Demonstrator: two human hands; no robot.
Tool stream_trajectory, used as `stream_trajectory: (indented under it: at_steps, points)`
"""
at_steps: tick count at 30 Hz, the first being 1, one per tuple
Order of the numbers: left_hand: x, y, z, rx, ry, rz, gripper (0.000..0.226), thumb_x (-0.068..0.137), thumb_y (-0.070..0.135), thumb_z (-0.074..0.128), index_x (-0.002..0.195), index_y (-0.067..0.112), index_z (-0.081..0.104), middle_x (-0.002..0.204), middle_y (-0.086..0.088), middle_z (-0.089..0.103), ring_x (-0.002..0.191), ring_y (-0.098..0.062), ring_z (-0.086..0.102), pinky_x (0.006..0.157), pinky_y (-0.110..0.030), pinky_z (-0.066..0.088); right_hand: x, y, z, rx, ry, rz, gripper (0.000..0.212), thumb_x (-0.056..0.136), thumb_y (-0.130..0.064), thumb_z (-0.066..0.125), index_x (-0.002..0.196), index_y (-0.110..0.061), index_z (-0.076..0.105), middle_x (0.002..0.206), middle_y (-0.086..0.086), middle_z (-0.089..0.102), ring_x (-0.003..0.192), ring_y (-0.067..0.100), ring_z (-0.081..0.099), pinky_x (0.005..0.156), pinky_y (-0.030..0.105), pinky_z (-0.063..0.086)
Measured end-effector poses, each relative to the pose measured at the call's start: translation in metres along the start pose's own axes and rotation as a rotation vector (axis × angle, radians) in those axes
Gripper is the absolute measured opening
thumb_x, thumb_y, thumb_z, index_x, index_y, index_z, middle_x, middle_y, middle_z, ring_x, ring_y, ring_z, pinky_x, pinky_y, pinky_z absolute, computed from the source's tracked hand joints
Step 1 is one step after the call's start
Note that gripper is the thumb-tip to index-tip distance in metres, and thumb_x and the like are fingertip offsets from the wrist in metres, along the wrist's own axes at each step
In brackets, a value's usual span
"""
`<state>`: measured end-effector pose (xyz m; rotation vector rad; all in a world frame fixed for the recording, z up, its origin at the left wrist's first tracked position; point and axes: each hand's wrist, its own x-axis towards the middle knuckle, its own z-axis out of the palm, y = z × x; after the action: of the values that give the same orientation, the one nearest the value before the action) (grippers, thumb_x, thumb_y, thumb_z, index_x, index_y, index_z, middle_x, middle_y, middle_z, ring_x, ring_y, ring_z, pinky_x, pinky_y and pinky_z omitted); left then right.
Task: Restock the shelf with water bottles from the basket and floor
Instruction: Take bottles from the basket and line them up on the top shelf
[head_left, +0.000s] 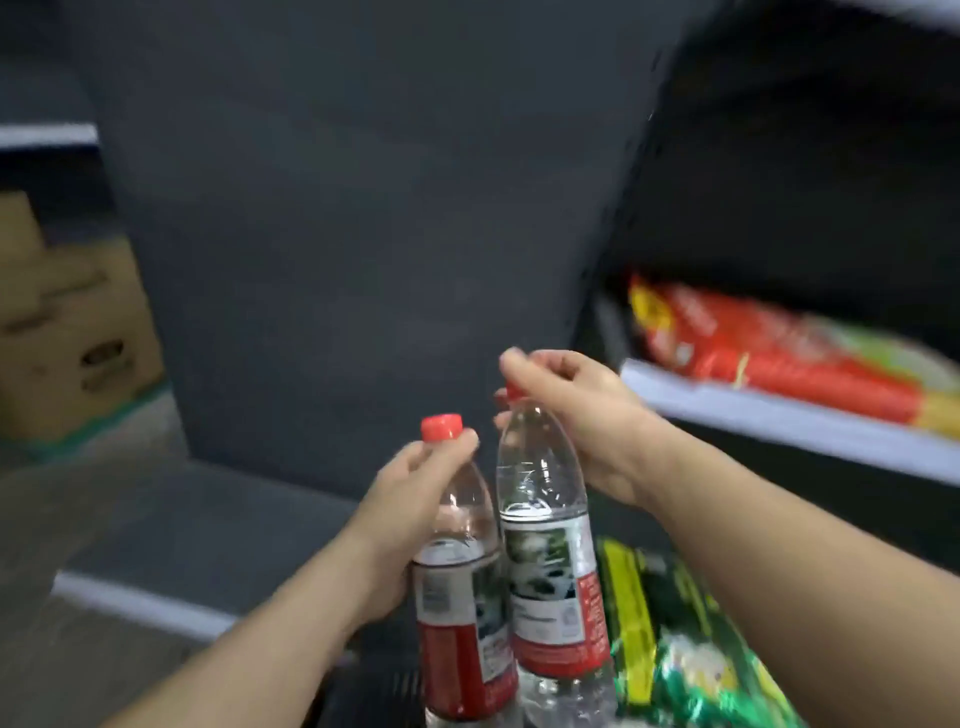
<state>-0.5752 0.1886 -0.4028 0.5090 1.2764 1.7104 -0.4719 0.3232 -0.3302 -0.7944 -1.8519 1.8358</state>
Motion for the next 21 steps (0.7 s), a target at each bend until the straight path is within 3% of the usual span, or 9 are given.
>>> stream_trajectory:
  at_steps: [2, 5, 7, 9, 12, 15, 17, 21]
  points:
    - [-0.013, 0.080, 0.026, -0.128, -0.076, 0.040, 0.057, 0.070, 0.061, 0.073, 0.098, 0.013, 0.062, 0.090, -0.014, 0.068, 0.079, -0.030, 0.068, 0.071, -0.043, 0.058, -0.024, -0.071, -0.011, 0.055, -0.016, 0.012, 0.073, 0.062, -0.043, 0.087, 0.118, -0.018, 0.048, 0.087, 0.006, 0.074, 0.076, 0.021, 0.071, 0.067, 0.038, 0.057]
    - [-0.049, 0.144, 0.067, -0.073, 0.005, 0.084, 0.074, 0.049, 0.053, 0.086, 0.105, 0.008, 0.066, 0.099, -0.018, 0.074, 0.091, -0.037, 0.071, 0.089, -0.058, 0.052, -0.068, -0.122, 0.000, -0.185, 0.066, 0.015, 0.059, 0.058, -0.019, 0.088, 0.111, -0.011, 0.062, 0.087, 0.005, 0.075, 0.072, 0.017, 0.072, 0.063, 0.027, 0.055]
    - [-0.067, 0.179, 0.089, -0.005, 0.074, 0.148, 0.068, 0.043, 0.051, 0.086, 0.099, 0.014, 0.070, 0.089, -0.016, 0.076, 0.084, -0.035, 0.073, 0.088, -0.058, 0.053, -0.086, -0.153, 0.007, -0.272, 0.112, -0.060, 0.038, 0.066, -0.014, 0.082, 0.102, -0.012, 0.069, 0.079, 0.004, 0.069, 0.065, 0.014, 0.065, 0.062, 0.023, 0.052]
    - [-0.080, 0.225, 0.110, -0.032, 0.053, 0.165, 0.060, 0.052, 0.047, 0.085, 0.100, 0.014, 0.068, 0.088, -0.017, 0.075, 0.081, -0.037, 0.073, 0.084, -0.058, 0.055, -0.099, -0.203, 0.007, -0.270, 0.152, -0.157, 0.031, 0.067, -0.015, 0.079, 0.097, -0.018, 0.072, 0.080, 0.006, 0.072, 0.069, 0.016, 0.069, 0.068, 0.029, 0.057]
    - [-0.102, 0.310, 0.143, -0.070, -0.032, 0.289, 0.064, 0.054, 0.049, 0.085, 0.104, 0.013, 0.064, 0.091, -0.019, 0.074, 0.081, -0.038, 0.072, 0.079, -0.057, 0.056, -0.127, -0.296, 0.008, -0.211, 0.197, -0.327, 0.036, 0.066, -0.024, 0.083, 0.100, -0.025, 0.072, 0.095, 0.010, 0.075, 0.085, 0.022, 0.073, 0.084, 0.043, 0.060]
    - [-0.131, 0.390, 0.174, -0.010, -0.093, 0.463, 0.073, 0.049, 0.063, 0.082, 0.106, 0.023, 0.060, 0.091, -0.007, 0.076, 0.080, -0.025, 0.075, 0.069, -0.044, 0.059, -0.154, -0.370, 0.006, -0.106, 0.256, -0.414, 0.074, 0.068, -0.036, 0.086, 0.133, -0.024, 0.052, 0.113, 0.003, 0.072, 0.100, 0.022, 0.072, 0.095, 0.049, 0.054]
    - [-0.150, 0.417, 0.188, 0.091, -0.071, 0.530, 0.076, 0.048, 0.058, 0.084, 0.110, 0.025, 0.055, 0.094, -0.003, 0.075, 0.079, -0.018, 0.074, 0.066, -0.037, 0.057, -0.175, -0.389, 0.007, -0.185, 0.246, -0.387, 0.064, 0.067, -0.036, 0.087, 0.122, -0.018, 0.060, 0.107, 0.006, 0.075, 0.096, 0.025, 0.073, 0.094, 0.052, 0.054]
    - [-0.173, 0.418, 0.208, 0.220, -0.078, 0.567, 0.066, 0.044, 0.046, 0.083, 0.101, 0.020, 0.063, 0.090, -0.004, 0.076, 0.082, -0.022, 0.073, 0.081, -0.050, 0.057, -0.212, -0.406, 0.008, -0.210, 0.321, -0.389, 0.051, 0.066, -0.033, 0.086, 0.110, -0.017, 0.064, 0.099, 0.007, 0.077, 0.088, 0.025, 0.075, 0.089, 0.052, 0.056]
